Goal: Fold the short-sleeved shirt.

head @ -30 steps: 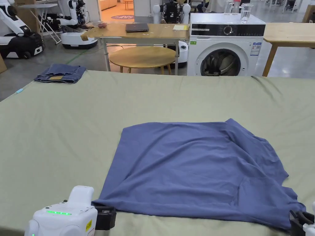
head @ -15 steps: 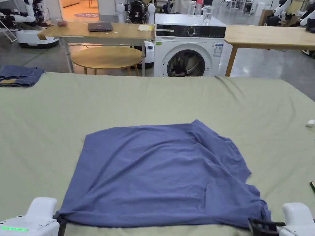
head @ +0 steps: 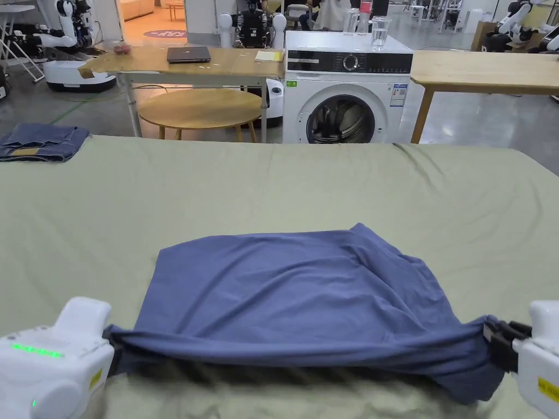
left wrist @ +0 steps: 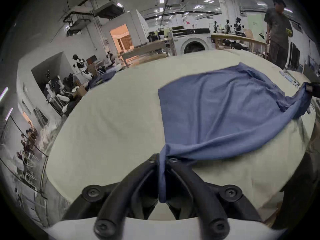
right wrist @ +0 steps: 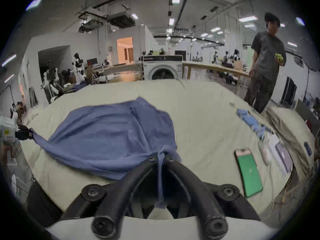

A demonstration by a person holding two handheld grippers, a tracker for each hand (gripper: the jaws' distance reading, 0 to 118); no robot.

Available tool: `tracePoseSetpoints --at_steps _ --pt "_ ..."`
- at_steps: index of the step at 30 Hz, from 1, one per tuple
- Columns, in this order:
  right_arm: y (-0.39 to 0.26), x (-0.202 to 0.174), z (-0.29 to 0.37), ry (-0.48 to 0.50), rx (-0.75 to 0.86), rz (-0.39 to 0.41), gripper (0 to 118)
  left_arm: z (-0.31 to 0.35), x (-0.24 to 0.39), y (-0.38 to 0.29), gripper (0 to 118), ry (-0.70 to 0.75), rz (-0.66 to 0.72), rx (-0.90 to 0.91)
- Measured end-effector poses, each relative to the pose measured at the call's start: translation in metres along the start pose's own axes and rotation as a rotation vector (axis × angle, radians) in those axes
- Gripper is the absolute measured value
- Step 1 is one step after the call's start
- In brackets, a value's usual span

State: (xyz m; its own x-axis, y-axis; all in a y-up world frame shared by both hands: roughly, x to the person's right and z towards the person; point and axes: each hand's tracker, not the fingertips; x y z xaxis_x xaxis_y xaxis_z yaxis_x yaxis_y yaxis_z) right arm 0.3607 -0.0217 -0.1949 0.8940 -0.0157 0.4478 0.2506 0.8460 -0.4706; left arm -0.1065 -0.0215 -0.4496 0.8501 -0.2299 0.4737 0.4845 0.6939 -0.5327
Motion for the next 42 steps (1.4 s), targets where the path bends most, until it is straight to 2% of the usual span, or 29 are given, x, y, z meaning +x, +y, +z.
tracePoseSetpoints --at_steps 5,9,12,15,16,17,18,19,20,24,25,26,27,28,29,30,31,34,40,41,42 --pt "0.044 -0.009 -0.073 -0.077 -0.051 0.059 2 -0.063 0.003 0.059 0 -0.019 0.011 -0.079" --pt "0.047 -0.008 -0.132 -0.101 -0.147 0.007 2 -0.122 0.005 0.074 0 -0.032 0.068 -0.206" --pt "0.040 -0.009 -0.156 -0.117 -0.196 -0.013 2 -0.141 0.007 0.071 1 -0.034 0.101 -0.250" --pt "0.035 -0.010 -0.149 -0.124 -0.198 0.000 13 -0.126 0.011 0.067 19 -0.034 0.125 -0.187" --pt "0.035 -0.011 -0.141 -0.121 -0.185 -0.007 19 -0.114 0.011 0.064 28 -0.039 0.143 -0.134" --pt "0.034 -0.012 -0.130 -0.103 -0.170 -0.017 56 -0.100 0.012 0.060 74 -0.057 0.158 -0.087" --pt "0.033 -0.016 -0.117 -0.089 -0.146 -0.009 86 -0.083 0.016 0.055 96 -0.058 0.165 -0.030" --pt "0.031 -0.024 -0.102 -0.073 -0.105 0.014 107 -0.066 0.017 0.049 102 -0.044 0.167 0.045" --pt "0.029 -0.033 -0.086 -0.063 -0.062 0.035 112 -0.050 0.022 0.043 102 -0.039 0.167 0.092" --pt "0.011 -0.066 -0.026 -0.012 0.003 0.067 111 0.002 0.037 0.005 101 -0.030 0.188 0.191" --pt "0.004 -0.072 -0.017 0.012 0.006 0.062 103 0.010 0.041 -0.006 100 -0.024 0.193 0.182" --pt "-0.003 -0.078 -0.007 0.007 0.016 0.058 68 0.016 0.043 -0.018 83 -0.026 0.203 0.177" --pt "-0.011 -0.086 -0.002 -0.016 0.030 0.056 21 0.014 0.040 -0.028 51 -0.031 0.222 0.162" --pt "-0.017 -0.089 0.002 -0.035 0.028 0.052 0 0.014 0.040 -0.037 11 -0.029 0.248 0.133" --pt "-0.020 -0.091 0.005 -0.038 0.036 0.037 0 0.014 0.036 -0.047 0 -0.043 0.276 0.108" --pt "-0.022 -0.092 0.009 0.023 0.014 0.008 0 0.016 0.031 -0.057 0 -0.065 0.309 0.109" --pt "-0.023 -0.093 0.011 0.040 -0.003 -0.019 0 0.011 0.025 -0.061 0 -0.081 0.319 0.077" --pt "-0.028 -0.087 0.016 0.017 0.005 0.002 0 0.000 0.016 -0.069 0 -0.042 0.284 0.034" --pt "-0.029 -0.067 0.009 -0.001 -0.022 -0.014 0 -0.034 0.008 -0.050 0 -0.043 0.274 0.000" --pt "-0.034 -0.060 0.005 -0.005 -0.028 -0.019 0 -0.042 0.007 -0.044 27 -0.035 0.271 -0.009" --pt "-0.034 -0.055 0.005 -0.012 -0.031 -0.021 0 -0.052 0.005 -0.038 66 -0.028 0.261 -0.028"
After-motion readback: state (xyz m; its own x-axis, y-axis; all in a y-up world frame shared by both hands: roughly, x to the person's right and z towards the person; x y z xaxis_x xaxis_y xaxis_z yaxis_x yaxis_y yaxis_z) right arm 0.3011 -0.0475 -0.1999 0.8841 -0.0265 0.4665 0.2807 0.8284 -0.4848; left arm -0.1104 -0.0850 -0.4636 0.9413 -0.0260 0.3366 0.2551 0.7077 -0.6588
